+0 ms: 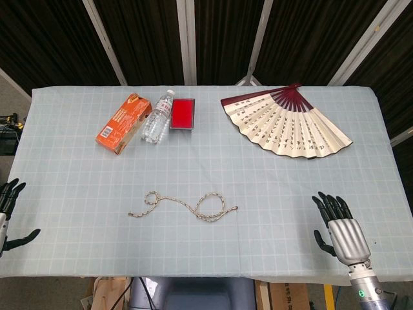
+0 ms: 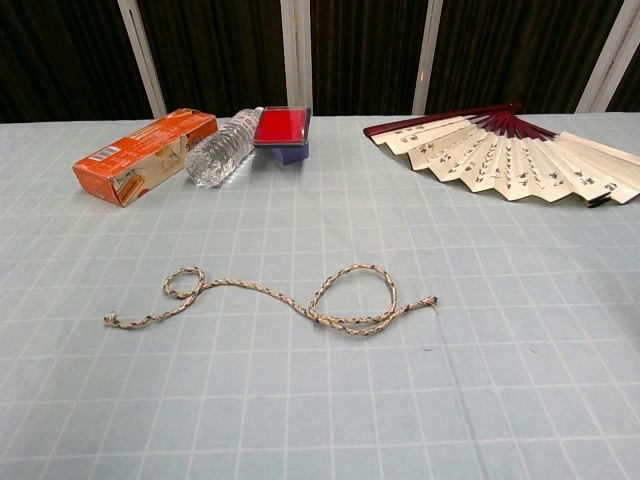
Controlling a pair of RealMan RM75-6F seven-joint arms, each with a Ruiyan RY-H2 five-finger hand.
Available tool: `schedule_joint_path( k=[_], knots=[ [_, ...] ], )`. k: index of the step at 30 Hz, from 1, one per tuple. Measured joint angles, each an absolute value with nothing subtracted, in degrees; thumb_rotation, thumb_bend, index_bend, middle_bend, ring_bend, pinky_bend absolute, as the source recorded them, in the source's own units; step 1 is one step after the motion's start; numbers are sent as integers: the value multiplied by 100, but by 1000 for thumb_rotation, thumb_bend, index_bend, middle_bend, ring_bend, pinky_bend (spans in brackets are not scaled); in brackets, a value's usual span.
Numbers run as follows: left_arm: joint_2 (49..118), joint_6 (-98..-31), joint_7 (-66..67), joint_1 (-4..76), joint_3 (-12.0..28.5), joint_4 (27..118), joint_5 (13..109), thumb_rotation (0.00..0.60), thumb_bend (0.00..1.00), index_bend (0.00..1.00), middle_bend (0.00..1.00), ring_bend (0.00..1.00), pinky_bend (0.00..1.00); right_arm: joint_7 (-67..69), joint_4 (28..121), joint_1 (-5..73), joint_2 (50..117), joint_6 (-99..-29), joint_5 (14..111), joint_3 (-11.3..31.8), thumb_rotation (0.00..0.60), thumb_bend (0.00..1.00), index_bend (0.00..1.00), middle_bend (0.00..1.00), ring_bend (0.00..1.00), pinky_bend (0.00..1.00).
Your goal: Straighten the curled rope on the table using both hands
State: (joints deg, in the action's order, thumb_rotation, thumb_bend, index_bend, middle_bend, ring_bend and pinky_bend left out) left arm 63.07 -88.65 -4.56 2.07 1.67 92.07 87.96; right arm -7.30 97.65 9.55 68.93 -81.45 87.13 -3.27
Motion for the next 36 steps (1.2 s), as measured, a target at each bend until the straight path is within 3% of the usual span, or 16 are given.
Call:
schedule_joint_path(
  k=[8, 18, 29, 36],
  knots=[
    [6281, -8915, -507, 188, 178, 9215, 8794, 600, 70, 74, 0, 0, 0, -613, 9797, 938, 6894, -8170, 8879, -287, 600, 468, 0, 0, 0, 0],
    [6275, -8941, -593, 170, 209, 9198, 8744, 600, 70, 73, 0, 0, 0, -574, 10125, 1252, 7081, -7818, 8779, 64, 600, 468, 8, 32, 0, 0],
    [6281, -8909, -599, 188, 224, 9209, 8720, 600, 70, 73, 0, 0, 0, -932, 10490, 2215, 7607, -6500, 8166, 616, 600, 468, 168, 98, 7, 0],
    [6223, -8935, -701, 167, 232, 9231, 8709, 600, 70, 73, 0, 0, 0, -1363, 10266, 2889, 8365, -5815, 7569, 888, 600, 468, 280, 141, 25, 0]
  ],
)
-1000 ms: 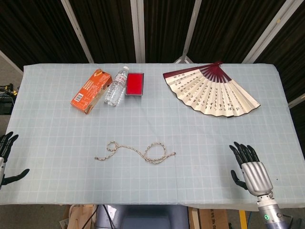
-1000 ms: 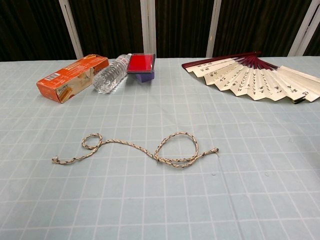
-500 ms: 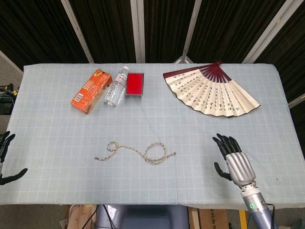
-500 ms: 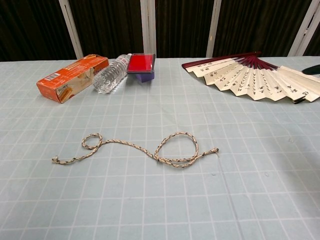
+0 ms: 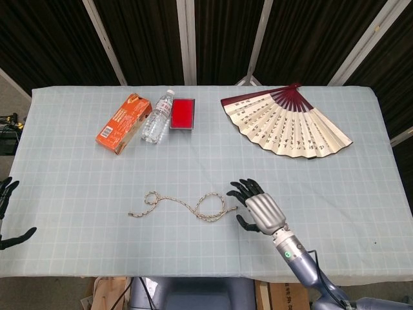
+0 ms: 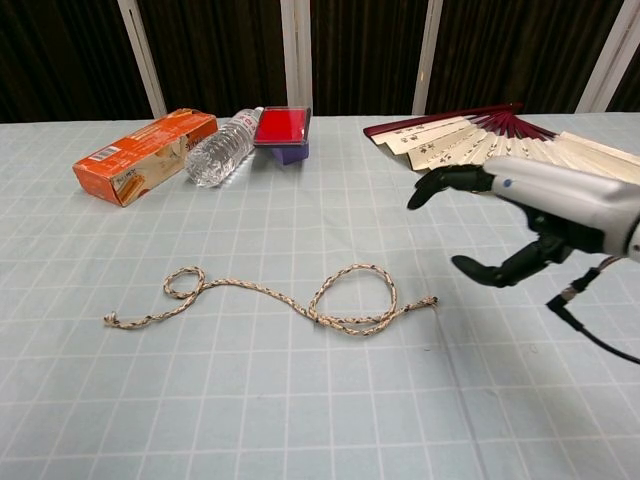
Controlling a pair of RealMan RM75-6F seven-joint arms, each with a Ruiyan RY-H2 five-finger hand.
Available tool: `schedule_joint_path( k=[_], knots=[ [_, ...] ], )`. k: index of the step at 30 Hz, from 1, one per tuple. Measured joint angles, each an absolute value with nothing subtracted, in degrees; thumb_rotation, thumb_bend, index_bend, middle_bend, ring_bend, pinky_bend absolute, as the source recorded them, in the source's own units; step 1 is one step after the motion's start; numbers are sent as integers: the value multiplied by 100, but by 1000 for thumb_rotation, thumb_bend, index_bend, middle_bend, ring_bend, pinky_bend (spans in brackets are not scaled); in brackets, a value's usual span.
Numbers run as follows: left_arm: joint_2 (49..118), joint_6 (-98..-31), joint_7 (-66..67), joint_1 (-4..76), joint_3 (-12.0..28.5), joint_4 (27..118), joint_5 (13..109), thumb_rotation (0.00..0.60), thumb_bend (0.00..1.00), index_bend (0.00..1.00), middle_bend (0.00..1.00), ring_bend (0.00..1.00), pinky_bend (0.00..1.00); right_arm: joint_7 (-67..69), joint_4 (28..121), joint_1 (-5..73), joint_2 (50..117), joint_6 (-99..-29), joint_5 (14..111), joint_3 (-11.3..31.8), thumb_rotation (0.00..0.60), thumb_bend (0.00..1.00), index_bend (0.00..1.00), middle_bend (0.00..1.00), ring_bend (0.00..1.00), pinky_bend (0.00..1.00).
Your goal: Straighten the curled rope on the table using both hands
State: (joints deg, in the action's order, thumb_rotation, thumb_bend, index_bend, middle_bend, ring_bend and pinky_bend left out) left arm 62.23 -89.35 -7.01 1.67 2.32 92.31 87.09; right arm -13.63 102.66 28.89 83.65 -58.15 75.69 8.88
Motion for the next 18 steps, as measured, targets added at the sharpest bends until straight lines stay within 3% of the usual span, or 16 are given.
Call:
schedule_joint_path(
  k=[9, 18],
  knots=[
    [6155, -8873, -848, 164, 204, 9225, 8698, 600, 70, 73, 0, 0, 0, -1845, 9482, 3331, 9329, -5561, 6944, 1021, 600, 467, 366, 160, 25, 0],
    [6100, -8825, -991, 174, 212, 9214, 8667, 600, 70, 73, 0, 0, 0, -1954, 8925, 3439, 9748, -5539, 6690, 888, 600, 468, 431, 196, 25, 0]
  ],
)
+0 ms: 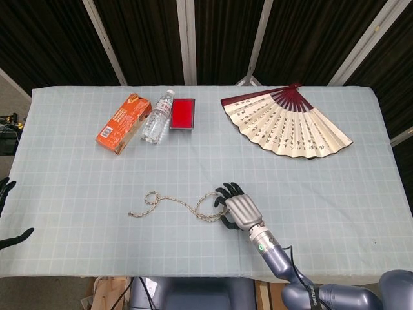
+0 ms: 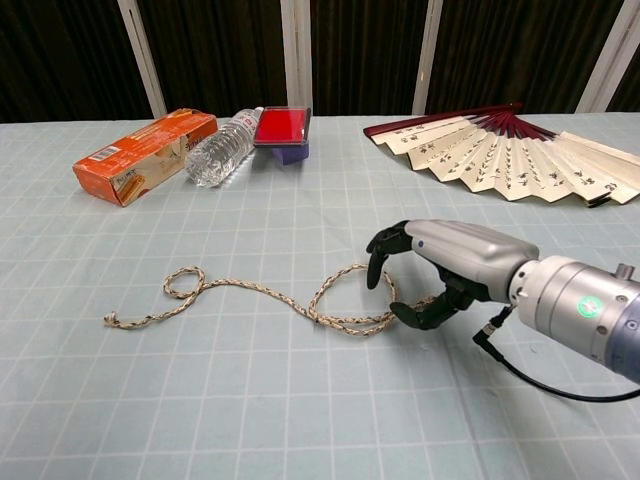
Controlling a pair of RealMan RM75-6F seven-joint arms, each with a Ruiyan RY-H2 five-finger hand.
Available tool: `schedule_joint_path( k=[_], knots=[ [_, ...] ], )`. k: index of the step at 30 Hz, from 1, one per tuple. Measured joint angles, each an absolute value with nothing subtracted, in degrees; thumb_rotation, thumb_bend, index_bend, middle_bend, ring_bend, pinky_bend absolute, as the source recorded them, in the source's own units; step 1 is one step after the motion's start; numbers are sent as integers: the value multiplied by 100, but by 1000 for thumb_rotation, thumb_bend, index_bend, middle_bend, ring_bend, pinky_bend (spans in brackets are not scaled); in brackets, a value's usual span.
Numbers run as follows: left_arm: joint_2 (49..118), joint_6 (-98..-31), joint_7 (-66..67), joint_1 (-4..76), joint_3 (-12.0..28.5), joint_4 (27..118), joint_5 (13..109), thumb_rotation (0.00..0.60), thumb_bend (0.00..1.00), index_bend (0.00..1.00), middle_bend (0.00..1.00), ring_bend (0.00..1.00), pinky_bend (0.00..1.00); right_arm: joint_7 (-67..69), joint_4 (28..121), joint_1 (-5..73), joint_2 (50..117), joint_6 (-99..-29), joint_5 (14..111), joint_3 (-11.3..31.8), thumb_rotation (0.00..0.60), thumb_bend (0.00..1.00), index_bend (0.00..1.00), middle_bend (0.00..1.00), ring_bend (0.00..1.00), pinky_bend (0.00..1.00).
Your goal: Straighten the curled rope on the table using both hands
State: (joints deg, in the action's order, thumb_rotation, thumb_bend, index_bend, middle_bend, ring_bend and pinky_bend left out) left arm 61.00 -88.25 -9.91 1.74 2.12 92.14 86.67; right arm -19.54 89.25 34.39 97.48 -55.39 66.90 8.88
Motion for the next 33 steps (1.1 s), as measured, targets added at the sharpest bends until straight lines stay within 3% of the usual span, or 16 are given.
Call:
schedule_joint_path(
  k=[33],
  knots=[
    [6128, -8762, -948, 220, 223, 9238, 8655, 600, 70, 73, 0, 0, 0, -1848, 8499, 3376, 10037, -5705, 6473, 744, 600, 468, 490, 213, 25, 0]
  ],
)
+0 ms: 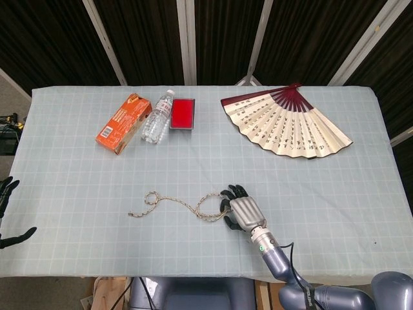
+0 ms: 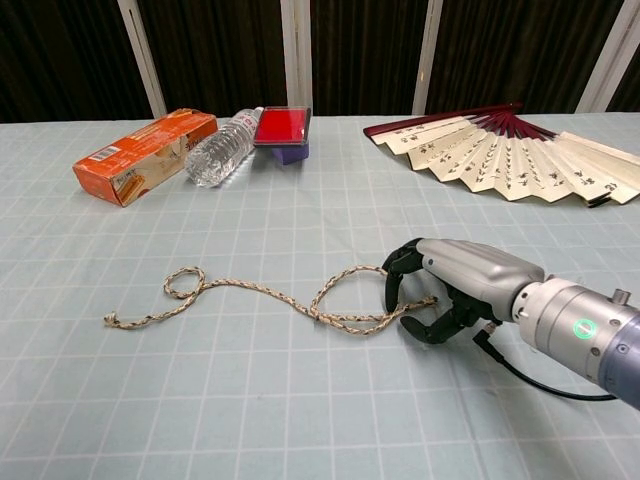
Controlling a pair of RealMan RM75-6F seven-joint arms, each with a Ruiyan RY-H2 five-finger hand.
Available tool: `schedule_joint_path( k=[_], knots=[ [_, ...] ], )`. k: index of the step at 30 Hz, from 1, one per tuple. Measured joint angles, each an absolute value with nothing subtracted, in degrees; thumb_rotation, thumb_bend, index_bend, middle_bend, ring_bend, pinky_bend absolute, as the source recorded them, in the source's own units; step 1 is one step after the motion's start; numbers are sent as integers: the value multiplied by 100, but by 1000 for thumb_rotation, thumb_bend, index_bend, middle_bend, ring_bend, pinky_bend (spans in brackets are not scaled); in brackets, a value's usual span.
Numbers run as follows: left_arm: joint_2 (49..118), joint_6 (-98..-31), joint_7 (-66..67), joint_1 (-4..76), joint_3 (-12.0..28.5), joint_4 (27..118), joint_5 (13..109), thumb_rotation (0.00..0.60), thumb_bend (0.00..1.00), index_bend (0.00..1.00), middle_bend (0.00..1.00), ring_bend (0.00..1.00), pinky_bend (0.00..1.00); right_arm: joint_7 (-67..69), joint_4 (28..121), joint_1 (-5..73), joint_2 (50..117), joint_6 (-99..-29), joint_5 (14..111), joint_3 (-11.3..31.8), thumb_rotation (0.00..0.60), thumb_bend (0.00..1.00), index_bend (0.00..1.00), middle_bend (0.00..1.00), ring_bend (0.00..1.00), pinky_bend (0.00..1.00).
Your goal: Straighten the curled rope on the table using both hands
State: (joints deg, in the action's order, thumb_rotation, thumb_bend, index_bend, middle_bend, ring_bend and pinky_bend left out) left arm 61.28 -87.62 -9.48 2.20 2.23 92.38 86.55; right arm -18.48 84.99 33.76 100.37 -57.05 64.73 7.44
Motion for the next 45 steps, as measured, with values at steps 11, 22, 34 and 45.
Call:
schedule_joint_path(
  k=[11, 22, 34, 45],
  knots=[
    [6132, -8759, -935, 224, 222, 9246, 8654, 600, 70, 73, 0, 0, 0, -1750, 8559, 3361, 10060, -5799, 6491, 815, 600, 468, 491, 213, 25, 0],
    [6129, -8777, -950, 218, 222, 9240, 8663, 600, 70, 73, 0, 0, 0, -1841, 8590, 3363, 10046, -5898, 6412, 889, 600, 468, 491, 213, 25, 0],
    [6130, -8758, -935, 226, 217, 9253, 8661, 600, 70, 73, 0, 0, 0, -1849, 8491, 3305, 10068, -5896, 6325, 818, 600, 468, 491, 213, 25, 0],
    [6132, -8749, -940, 229, 223, 9250, 8641, 600, 70, 73, 0, 0, 0, -1807, 8379, 3259, 10167, -5896, 6332, 754, 600, 468, 537, 219, 25, 0]
  ],
)
